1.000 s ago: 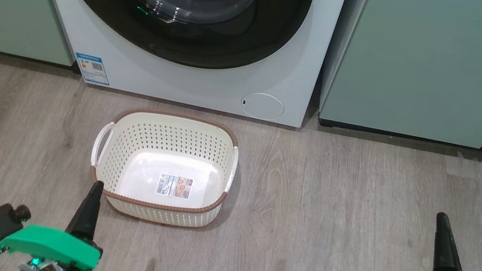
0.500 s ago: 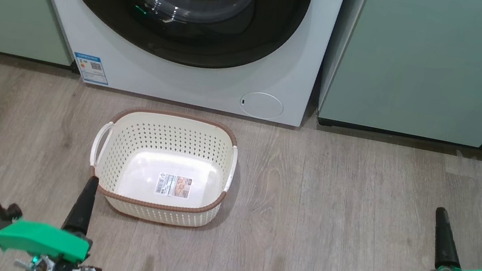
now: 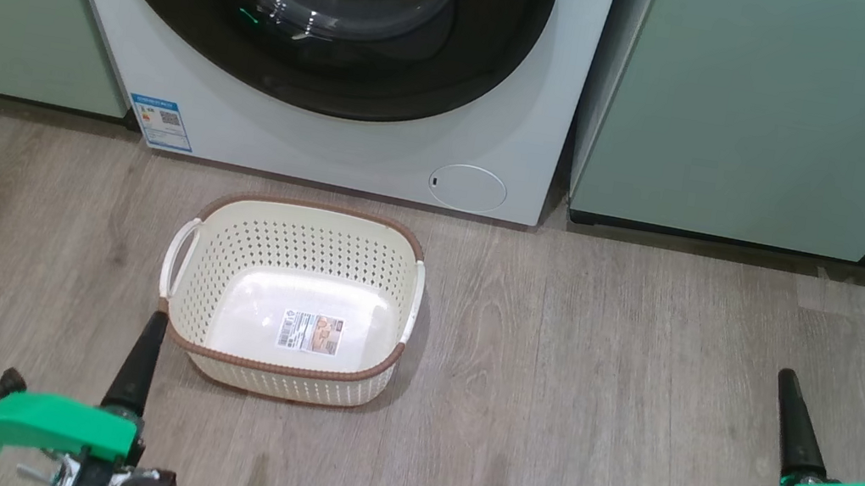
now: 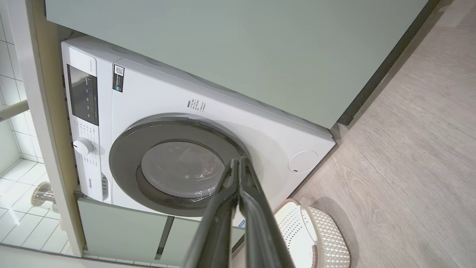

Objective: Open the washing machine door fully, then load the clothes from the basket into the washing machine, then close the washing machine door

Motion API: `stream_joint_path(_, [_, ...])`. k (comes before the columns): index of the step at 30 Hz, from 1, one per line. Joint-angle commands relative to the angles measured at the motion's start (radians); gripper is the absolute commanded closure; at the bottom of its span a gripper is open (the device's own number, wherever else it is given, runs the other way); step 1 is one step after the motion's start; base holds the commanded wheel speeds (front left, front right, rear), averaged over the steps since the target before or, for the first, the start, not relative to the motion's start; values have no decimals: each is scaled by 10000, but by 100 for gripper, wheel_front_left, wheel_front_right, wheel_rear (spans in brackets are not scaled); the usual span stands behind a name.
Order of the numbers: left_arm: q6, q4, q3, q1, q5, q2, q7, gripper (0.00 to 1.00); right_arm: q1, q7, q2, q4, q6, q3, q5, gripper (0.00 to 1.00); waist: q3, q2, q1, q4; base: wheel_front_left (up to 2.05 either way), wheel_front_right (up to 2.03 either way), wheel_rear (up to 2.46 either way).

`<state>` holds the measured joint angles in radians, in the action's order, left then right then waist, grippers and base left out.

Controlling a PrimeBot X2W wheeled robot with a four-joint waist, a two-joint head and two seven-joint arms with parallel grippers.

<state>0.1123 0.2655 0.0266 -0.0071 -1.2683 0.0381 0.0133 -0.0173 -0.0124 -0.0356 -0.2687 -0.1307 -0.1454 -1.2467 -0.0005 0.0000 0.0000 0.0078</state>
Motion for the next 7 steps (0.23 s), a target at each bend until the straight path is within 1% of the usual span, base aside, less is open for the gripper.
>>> stream_joint_path(1, [94, -291, 295, -626, -256, 134, 82, 100, -616, -121, -121, 302, -1, 205, -279, 100, 2, 0, 0, -2, 0, 0, 0])
stream_joint_path(7, [111, -273, 400, -702, -888, 139, 257, 100, -674, -297, -126, 290, -1, 227, -941, 100, 8, 0, 0, -17, 0, 0, 0])
